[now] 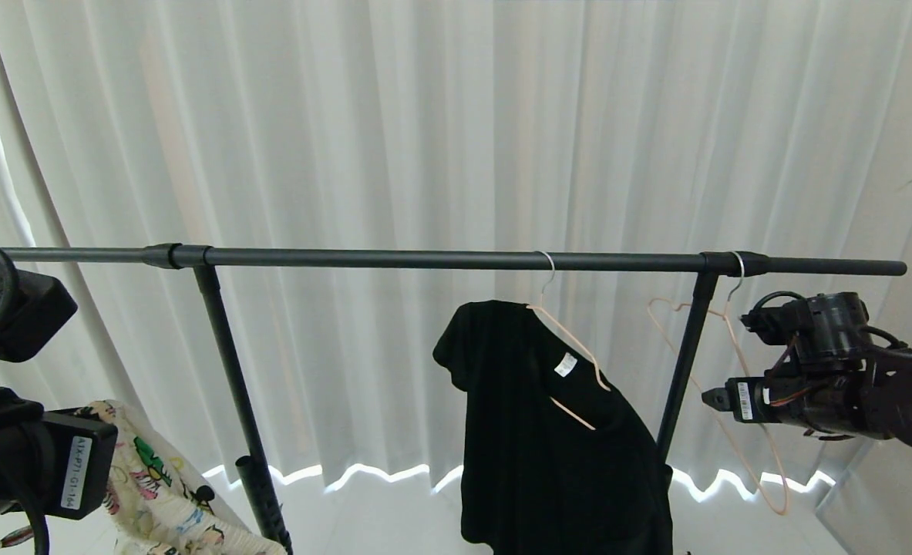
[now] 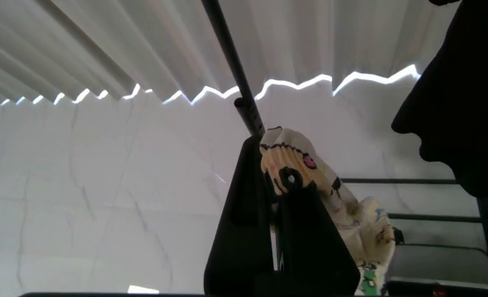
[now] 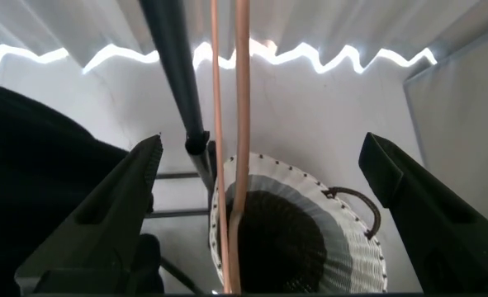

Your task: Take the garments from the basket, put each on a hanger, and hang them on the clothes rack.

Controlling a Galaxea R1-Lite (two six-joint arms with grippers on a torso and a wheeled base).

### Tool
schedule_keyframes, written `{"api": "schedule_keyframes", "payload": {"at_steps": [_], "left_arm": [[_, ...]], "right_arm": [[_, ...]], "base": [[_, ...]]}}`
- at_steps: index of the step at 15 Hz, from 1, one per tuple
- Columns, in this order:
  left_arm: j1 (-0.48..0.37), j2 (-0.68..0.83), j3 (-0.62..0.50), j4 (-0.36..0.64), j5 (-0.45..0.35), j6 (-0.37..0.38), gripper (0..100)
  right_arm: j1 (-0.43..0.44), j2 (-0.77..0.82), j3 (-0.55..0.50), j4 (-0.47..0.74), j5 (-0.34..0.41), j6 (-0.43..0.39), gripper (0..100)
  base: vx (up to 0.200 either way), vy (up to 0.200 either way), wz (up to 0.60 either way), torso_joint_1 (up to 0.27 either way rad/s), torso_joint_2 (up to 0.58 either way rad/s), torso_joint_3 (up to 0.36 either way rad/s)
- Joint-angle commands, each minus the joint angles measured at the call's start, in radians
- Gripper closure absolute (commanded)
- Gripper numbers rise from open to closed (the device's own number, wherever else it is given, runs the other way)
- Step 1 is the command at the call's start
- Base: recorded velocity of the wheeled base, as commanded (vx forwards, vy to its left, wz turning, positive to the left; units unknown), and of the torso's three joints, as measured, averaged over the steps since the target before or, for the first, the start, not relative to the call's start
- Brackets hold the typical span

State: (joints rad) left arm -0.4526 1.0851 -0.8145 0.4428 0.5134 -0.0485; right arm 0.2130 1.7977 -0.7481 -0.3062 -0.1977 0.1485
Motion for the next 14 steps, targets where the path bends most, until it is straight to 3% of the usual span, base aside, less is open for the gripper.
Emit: {"api": "schedule_keyframes", "payload": {"at_steps": [1, 2, 3, 14], "left_arm": [[0.000, 0.002, 0.000, 0.001, 0.000, -0.001, 100], [0.000, 0.004, 0.000, 0.001, 0.000, -0.001, 100], [0.000, 0.004, 0.000, 0.001, 0.000, -0.001, 100], [0.000, -0.004, -0.005, 0.001, 0.000, -0.001, 100]], "right_arm": [[-0.010, 0.034, 0.000, -0.002, 0.000, 0.000, 0], [-0.014, 0.037, 0.000, -0.002, 0.000, -0.001, 0], [-0.015, 0.043, 0.000, -0.002, 0.000, 0.000, 100], [-0.015, 0.019, 0.003, -0.090, -0.005, -0.001, 100]], "base": [[0.000, 0.000, 0.00, 0.000, 0.00, 0.000], [0.000, 0.000, 0.00, 0.000, 0.00, 0.000], [0.000, 0.000, 0.00, 0.000, 0.00, 0.000], [0.000, 0.000, 0.00, 0.000, 0.00, 0.000]]}}
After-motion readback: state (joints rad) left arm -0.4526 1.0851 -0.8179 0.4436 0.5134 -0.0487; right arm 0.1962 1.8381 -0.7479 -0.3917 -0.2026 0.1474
